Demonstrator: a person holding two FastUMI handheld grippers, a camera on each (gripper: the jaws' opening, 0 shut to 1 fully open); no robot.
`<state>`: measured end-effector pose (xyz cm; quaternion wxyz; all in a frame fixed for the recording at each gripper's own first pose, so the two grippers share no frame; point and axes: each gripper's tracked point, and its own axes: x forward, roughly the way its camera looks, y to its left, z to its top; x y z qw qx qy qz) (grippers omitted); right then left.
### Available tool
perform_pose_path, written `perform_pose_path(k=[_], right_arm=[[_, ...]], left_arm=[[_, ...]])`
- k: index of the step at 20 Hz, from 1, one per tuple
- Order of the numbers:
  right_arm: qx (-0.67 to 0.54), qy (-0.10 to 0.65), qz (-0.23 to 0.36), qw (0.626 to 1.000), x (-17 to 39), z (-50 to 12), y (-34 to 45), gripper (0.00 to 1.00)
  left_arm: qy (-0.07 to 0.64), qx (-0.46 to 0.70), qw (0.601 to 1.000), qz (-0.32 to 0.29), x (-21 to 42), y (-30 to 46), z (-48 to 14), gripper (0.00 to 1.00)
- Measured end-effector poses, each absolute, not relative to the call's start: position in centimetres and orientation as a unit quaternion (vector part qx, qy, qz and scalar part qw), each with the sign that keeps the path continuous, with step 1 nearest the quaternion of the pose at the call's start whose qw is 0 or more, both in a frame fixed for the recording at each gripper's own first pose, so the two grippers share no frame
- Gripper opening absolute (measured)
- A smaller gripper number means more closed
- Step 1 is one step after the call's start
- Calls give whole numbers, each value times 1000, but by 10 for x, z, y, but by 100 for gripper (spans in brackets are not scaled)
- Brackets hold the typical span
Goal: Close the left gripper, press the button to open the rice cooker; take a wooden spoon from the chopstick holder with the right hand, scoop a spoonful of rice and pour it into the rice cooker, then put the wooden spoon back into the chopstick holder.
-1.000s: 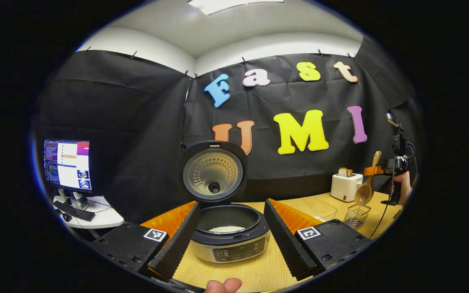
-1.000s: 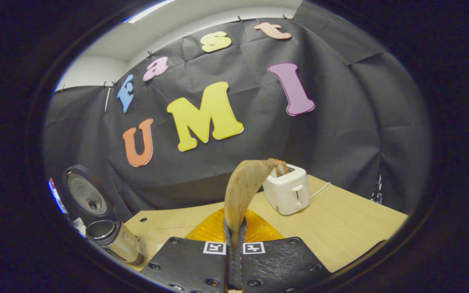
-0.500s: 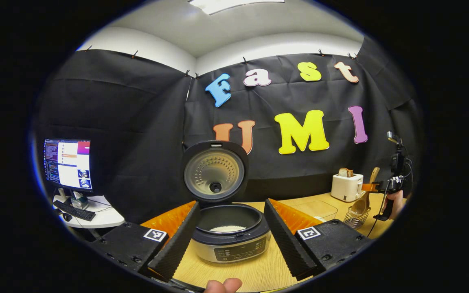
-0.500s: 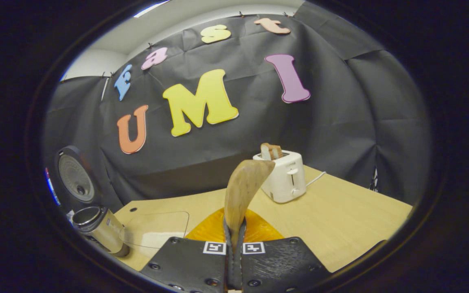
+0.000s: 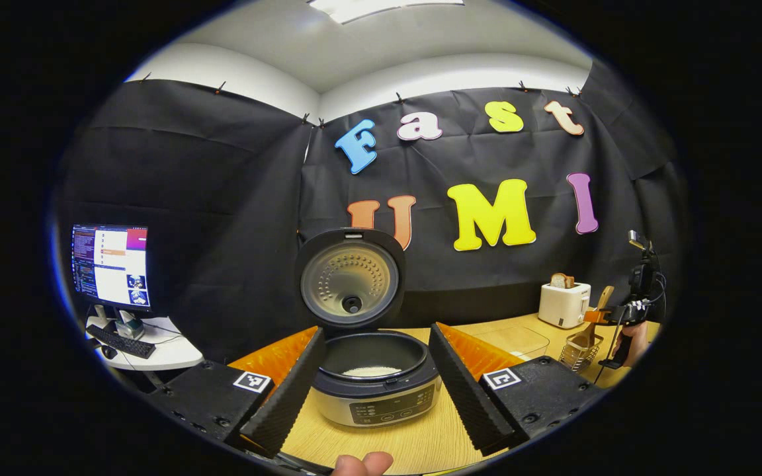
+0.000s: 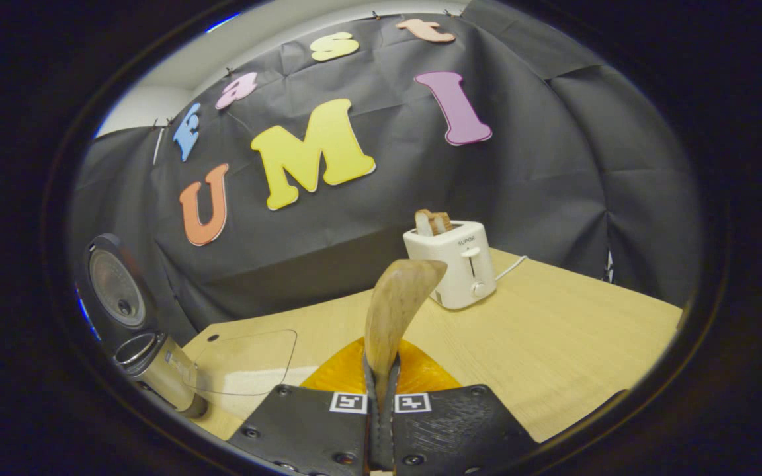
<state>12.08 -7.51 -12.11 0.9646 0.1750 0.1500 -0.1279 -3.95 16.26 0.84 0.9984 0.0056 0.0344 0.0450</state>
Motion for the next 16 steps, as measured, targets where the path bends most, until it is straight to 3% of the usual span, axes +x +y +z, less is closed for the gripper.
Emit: perform_pose_path(k=[8, 11, 13, 15, 16], right_arm=[[174, 156, -127, 964, 113, -128, -78, 8], [159, 156, -128, 966, 107, -126, -84, 20], [151, 155, -125, 968, 104, -125, -85, 16], [139, 158, -117, 971, 100, -126, -85, 37], [132, 160, -116, 971, 97, -127, -86, 56]], left_arm=[[32, 3, 999, 42, -38, 158, 10, 100], [32, 3, 999, 37, -37, 153, 10, 100], [32, 5, 999, 37, -36, 152, 11, 100], [31, 5, 999, 35, -36, 148, 11, 100], [31, 6, 999, 33, -35, 145, 12, 100]])
